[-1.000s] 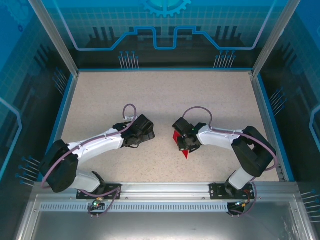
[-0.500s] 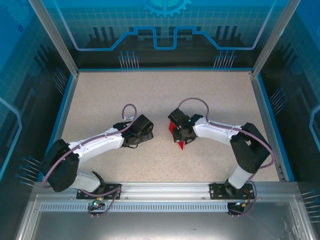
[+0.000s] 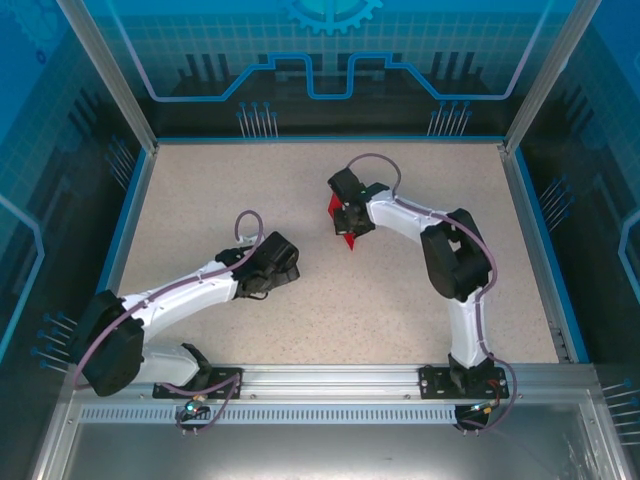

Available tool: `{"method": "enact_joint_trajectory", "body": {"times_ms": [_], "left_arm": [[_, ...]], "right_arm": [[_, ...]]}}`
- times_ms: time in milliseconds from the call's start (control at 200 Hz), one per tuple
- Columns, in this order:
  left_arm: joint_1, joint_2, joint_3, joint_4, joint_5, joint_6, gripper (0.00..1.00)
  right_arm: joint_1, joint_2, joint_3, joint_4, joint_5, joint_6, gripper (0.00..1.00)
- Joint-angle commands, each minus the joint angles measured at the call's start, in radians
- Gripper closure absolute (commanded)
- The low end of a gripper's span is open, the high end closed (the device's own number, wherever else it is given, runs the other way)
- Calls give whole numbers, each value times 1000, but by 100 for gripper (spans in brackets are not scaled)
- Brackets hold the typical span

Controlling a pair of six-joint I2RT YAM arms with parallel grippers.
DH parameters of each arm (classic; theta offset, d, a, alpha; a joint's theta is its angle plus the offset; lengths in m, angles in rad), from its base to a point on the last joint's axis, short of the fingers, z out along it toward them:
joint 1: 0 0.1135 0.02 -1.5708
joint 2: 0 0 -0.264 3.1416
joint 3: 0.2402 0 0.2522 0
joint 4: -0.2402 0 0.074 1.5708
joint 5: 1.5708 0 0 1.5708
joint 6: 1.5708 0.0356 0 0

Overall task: Fold a paper plane with a square sheet of paper (pick it up from the middle)
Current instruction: Move the paper plane to the center of the table.

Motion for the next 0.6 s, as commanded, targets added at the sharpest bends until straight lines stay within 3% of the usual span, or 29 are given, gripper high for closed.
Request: {"method": "enact_joint_trajectory", "body": {"times_ms": [0,260,595], "left_arm": [[8,-22,-16,-22,-19,-3,1],[8,-20,-15,-20,-22,-2,1],[8,-20,5,-35,-29,0,1]], "right_arm": [[-9,51,42,-47,-11,-21,93],[-14,100,34,-44,-11,4,86],[0,96,19,-46,-9,40,84]]}}
